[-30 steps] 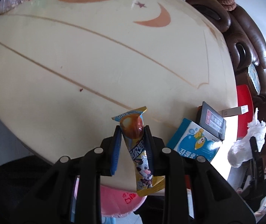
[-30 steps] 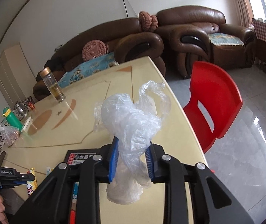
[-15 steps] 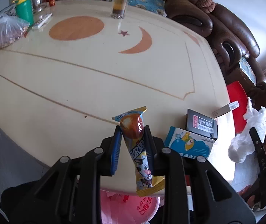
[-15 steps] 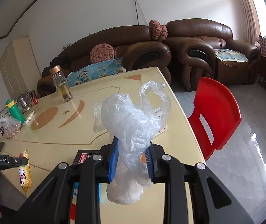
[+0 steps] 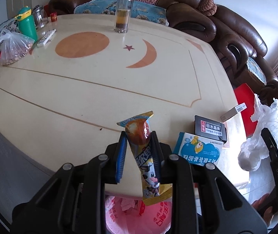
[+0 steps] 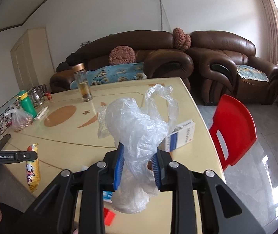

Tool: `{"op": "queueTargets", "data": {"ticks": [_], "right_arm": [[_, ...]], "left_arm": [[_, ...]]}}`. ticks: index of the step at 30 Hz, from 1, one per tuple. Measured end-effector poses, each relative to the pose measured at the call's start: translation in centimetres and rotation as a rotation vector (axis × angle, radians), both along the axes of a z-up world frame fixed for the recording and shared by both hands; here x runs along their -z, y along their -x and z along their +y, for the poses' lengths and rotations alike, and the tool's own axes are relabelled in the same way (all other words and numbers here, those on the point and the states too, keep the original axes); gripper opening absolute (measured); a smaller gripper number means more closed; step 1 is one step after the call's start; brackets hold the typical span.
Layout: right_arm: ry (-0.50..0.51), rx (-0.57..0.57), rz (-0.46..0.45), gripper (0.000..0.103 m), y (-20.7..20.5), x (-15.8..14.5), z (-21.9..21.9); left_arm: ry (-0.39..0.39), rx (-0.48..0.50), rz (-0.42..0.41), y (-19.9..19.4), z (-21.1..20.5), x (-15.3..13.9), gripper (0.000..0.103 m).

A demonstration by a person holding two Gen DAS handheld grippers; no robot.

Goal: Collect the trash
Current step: 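Carry the snack bar and clear plastic bag down over the pink bin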

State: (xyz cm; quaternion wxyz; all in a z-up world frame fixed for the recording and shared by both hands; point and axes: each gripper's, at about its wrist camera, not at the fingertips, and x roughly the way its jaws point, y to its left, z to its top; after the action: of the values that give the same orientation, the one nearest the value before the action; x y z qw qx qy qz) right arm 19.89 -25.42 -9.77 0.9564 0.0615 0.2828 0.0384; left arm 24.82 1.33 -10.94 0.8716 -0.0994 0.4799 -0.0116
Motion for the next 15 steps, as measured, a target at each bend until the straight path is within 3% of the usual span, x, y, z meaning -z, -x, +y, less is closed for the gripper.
{"op": "queueTargets", "data": {"ticks": [15], "right_arm": [[-0.001,-0.084,-0.018,0.026,5.1,-3.8,5.0]], "left_arm": [[-0.037,0.048,-0.061,4.5,1.3,-2.3,0.025]]}}
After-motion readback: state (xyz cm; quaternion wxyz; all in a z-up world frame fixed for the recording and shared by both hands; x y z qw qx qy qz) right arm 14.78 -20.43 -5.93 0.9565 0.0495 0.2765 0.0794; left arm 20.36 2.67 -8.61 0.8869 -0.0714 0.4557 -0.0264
